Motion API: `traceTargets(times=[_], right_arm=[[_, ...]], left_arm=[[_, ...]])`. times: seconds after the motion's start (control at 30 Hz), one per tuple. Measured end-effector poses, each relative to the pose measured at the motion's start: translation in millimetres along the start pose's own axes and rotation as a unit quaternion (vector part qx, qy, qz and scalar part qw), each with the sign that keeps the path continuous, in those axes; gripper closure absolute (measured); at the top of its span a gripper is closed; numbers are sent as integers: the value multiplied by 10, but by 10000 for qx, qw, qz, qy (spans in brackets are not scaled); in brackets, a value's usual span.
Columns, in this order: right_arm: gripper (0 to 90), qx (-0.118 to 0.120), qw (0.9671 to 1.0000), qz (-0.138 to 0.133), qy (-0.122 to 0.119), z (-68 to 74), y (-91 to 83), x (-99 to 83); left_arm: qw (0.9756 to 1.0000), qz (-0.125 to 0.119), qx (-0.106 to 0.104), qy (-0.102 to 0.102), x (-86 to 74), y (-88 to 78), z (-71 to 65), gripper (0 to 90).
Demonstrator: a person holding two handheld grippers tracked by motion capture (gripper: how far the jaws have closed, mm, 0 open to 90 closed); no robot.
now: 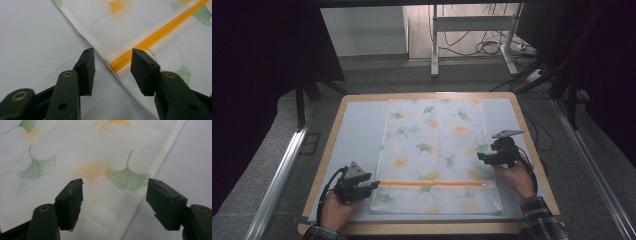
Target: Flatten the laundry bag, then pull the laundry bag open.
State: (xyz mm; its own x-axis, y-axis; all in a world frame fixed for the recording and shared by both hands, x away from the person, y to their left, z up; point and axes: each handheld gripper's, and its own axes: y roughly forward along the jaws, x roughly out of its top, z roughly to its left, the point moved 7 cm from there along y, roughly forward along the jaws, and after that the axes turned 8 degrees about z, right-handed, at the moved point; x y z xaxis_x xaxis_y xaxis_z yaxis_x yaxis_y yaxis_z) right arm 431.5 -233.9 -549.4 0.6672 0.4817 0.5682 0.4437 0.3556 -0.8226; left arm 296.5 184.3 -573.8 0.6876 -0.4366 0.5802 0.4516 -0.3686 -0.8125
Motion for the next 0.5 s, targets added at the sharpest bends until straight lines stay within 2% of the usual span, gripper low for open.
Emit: traceTargets(times=[0.07,0.27,0.37,0.5], right_arm=[[231,106,9999,0,-38,30,-35,-45],[138,345,9992,17,-197,113,-174,-238],[87,388,9985,51,-382,142,-258,-391],[56,396,9979,40,-504,165,-309,-479]], left_arm=[[10000,18,-4,-86,4,3,-10,500],[9999,75,19,-115,14,12,-23,428],[9999,88,-34,-117,29,17,-34,365],[9999,92,-56,-124,50,23,-42,335]])
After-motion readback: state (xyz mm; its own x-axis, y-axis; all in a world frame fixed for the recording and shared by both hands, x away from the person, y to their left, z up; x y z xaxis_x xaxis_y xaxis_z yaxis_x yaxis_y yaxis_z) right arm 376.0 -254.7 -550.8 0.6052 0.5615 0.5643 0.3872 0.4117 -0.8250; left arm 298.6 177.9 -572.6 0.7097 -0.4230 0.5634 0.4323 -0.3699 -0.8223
